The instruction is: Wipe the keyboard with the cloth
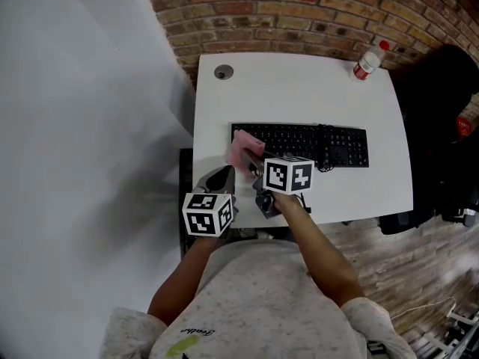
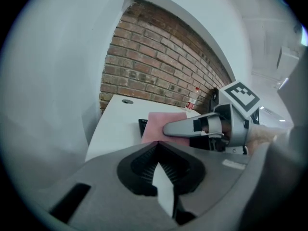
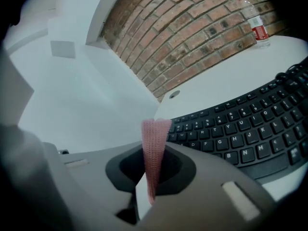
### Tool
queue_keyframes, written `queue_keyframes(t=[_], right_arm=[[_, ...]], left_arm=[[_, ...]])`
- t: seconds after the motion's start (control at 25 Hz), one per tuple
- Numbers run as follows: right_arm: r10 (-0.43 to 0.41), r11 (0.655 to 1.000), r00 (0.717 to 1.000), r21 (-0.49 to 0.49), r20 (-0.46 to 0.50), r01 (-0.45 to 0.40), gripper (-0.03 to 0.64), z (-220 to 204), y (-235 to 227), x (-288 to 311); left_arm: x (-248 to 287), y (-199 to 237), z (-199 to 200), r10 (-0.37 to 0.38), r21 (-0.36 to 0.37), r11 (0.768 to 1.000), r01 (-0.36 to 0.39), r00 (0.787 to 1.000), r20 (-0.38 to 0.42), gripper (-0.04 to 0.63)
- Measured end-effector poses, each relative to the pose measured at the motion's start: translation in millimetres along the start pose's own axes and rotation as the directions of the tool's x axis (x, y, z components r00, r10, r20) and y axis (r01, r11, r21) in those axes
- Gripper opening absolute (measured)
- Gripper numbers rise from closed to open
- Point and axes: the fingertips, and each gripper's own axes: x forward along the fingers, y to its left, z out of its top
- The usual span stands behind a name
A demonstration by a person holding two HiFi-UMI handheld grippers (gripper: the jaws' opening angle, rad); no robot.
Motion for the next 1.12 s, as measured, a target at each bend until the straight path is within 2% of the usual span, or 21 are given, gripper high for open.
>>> queue_keyframes(t=[0.48, 1.12], right_arm=[[-0.048, 0.999, 0.999, -0.013, 0.013, 0.048, 0.026, 1.4, -27.0, -16.8], [-0.105, 0.994, 0.993, 0.027, 0.057, 0.104, 0.026, 11.2, -80.5, -73.3]], left_arm=[[19.1, -15.9, 0.0, -0.028, 0.013, 1.0, 0.028, 1.0, -0.014, -0.003], [47.7, -67.7, 2.9, -0.058, 0.043, 0.997, 0.059, 0.998, -0.021, -0.003]])
